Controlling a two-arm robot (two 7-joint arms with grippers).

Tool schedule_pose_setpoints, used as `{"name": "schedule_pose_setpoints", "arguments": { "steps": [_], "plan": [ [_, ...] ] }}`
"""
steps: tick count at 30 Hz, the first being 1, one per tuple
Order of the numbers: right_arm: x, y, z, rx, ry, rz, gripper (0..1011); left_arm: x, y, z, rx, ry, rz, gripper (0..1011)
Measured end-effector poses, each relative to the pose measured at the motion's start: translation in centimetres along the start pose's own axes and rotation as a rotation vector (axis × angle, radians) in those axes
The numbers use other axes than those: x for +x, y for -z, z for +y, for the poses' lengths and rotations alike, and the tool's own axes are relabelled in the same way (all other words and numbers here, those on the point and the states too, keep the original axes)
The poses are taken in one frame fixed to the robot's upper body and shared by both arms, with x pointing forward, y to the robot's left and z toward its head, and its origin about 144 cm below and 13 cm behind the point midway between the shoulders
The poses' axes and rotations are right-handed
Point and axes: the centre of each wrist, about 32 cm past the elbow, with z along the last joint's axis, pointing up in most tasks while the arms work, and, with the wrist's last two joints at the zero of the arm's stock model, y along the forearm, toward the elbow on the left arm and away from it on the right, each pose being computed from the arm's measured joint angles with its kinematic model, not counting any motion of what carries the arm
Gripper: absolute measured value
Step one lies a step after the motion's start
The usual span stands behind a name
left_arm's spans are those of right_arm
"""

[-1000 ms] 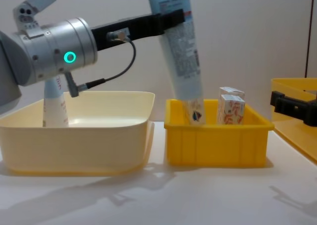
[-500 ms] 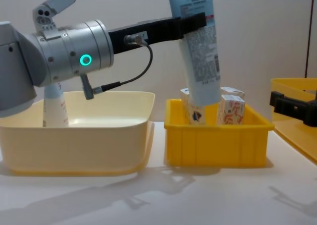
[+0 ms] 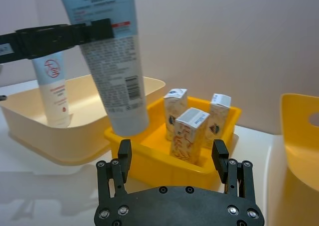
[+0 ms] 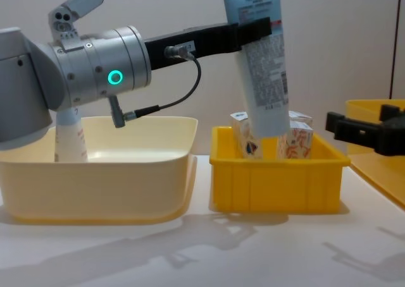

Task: Bimanual collaborative sorting of washing and personal care products

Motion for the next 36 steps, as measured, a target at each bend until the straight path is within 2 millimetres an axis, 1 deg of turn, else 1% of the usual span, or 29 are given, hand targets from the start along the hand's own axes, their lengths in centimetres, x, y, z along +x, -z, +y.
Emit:
{"name": "schedule_pose_setpoints", "arguments": {
  "steps": [4, 6, 7, 12, 13, 15, 17, 18, 23, 36],
  "plan": [
    [0.4, -0.3, 0.7, -0.004, -0.051, -0.008, 1001, 0.0, 0.0, -0.1, 0.001, 0.003, 0.0, 217],
    [0.7, -0.5, 1.3, -0.008, -0.086, -0.015, 1001, 0.0, 0.0, -0.1, 0.001, 0.005, -0.001, 217],
    [0.7, -0.5, 1.3, -0.008, -0.086, -0.015, 1001, 0.0, 0.0, -0.1, 0.001, 0.005, -0.001, 217],
    [0.9, -0.8, 2.7, -0.01, -0.118, -0.026, 1001, 0.0, 0.0, -0.1, 0.001, 0.006, 0.0, 217],
    [0.8, -0.8, 3.2, -0.009, -0.123, -0.029, 1001, -0.1, 0.0, -0.1, 0.002, 0.007, 0.0, 217],
    [0.8, -0.8, 3.5, -0.008, -0.125, -0.031, 1001, -0.1, 0.0, -0.1, 0.002, 0.007, 0.0, 217],
    [0.7, -0.9, 4.4, -0.006, -0.13, -0.036, 1001, -0.1, 0.0, -0.1, 0.002, 0.007, 0.0, 217],
    [0.7, -0.9, 4.4, -0.006, -0.13, -0.036, 1001, -0.1, 0.0, -0.1, 0.002, 0.007, 0.0, 217],
    [0.5, -1.1, 5.9, 0.004, -0.139, -0.046, 1001, -0.1, 0.0, -0.2, 0.002, 0.009, -0.001, 217],
    [-0.3, -1.5, 8.3, 0.024, -0.188, -0.058, 1001, -0.1, 0.0, -0.2, 0.003, 0.01, -0.001, 218]
  ]
}}
